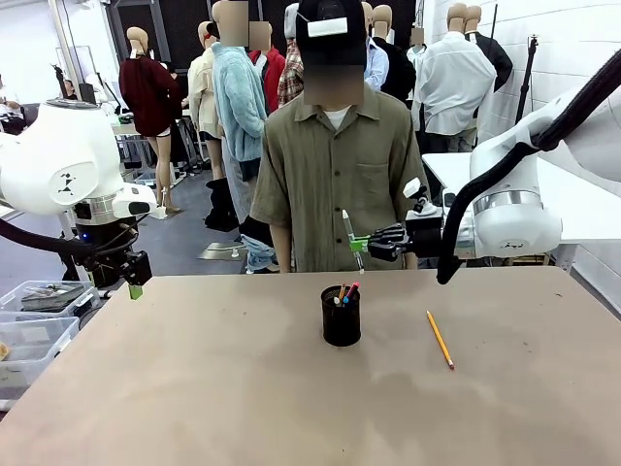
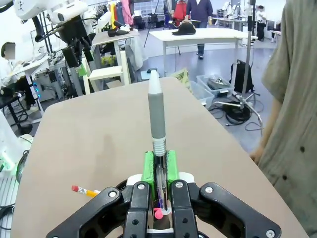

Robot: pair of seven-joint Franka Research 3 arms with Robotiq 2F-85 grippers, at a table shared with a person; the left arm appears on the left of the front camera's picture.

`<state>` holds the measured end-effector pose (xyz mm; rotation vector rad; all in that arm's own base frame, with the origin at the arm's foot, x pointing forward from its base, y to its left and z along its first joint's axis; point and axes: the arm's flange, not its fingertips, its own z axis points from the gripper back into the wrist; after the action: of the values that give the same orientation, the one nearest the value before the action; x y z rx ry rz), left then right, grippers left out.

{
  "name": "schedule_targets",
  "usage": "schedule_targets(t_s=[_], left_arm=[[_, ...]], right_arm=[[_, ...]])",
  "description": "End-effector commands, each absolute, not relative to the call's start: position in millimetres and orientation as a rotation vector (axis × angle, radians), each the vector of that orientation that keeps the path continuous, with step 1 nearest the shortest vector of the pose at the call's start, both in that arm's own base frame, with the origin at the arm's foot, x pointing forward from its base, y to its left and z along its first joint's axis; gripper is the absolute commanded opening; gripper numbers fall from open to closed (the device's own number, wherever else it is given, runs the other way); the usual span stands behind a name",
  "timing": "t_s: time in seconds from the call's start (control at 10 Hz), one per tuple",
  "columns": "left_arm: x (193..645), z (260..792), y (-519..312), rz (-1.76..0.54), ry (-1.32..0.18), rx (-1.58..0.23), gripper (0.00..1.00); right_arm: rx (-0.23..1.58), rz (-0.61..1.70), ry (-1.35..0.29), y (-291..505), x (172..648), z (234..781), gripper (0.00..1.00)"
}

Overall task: Place the pens into the pen holder.
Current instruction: Pick up a writing instrument from the table and place it into the Pen holder.

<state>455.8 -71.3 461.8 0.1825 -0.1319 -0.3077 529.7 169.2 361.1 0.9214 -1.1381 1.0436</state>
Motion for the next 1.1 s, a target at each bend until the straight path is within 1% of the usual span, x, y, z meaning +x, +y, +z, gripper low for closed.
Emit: schedule_targets(t_s=[0.0, 0.2, 0.3, 0.6, 0.8, 1.0], left_arm=[[457, 462, -69, -0.319, -0.146, 0.197, 0.92], [457, 462, -69, -0.319, -0.146, 0.197, 0.92], [457, 462, -69, -0.319, -0.146, 0.197, 0.92], [457, 462, -69, -0.319, -0.146, 0.197, 0.92], [457, 462, -69, -0.319, -0.146, 0.197, 0.92], [457, 462, -69, -0.319, -0.146, 0.197, 0.92]], right_arm=[[0.93, 1.093, -1.149, 171, 517, 361, 0.0], [0.946, 1.137, -1.108, 184, 518, 353, 0.0], [0.991, 1.156, -1.085, 188, 520, 347, 0.0], [1.042, 1.196, -1.018, 197, 520, 337, 0.0], [1.042, 1.189, -0.974, 202, 522, 324, 0.0], [1.024, 1.166, -0.969, 203, 527, 313, 0.0]])
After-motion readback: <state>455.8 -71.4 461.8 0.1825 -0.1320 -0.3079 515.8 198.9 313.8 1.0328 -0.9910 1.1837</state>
